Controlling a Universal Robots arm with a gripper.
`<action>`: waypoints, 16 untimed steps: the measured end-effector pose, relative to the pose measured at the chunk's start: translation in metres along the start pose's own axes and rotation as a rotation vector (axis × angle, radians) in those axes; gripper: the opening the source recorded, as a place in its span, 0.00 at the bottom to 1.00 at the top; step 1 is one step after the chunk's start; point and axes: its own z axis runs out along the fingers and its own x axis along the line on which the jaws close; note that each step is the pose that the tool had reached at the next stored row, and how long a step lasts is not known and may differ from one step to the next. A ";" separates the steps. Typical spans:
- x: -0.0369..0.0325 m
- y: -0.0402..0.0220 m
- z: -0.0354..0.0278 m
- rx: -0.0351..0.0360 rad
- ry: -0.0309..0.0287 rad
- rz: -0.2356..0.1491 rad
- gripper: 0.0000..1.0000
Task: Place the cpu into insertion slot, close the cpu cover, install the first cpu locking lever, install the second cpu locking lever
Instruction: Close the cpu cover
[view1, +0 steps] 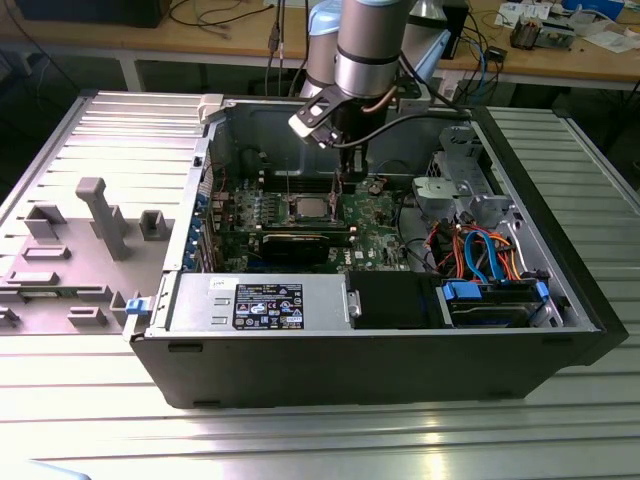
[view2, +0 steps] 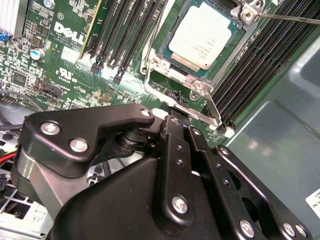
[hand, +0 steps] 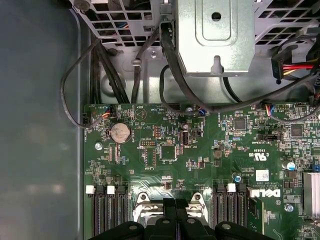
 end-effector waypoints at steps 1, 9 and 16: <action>0.0000 -0.0002 0.0001 0.0004 0.0000 0.000 0.11; 0.0000 -0.0018 0.0005 0.0016 0.0000 0.000 0.11; 0.0000 -0.0019 0.0006 0.0022 -0.0001 0.000 0.11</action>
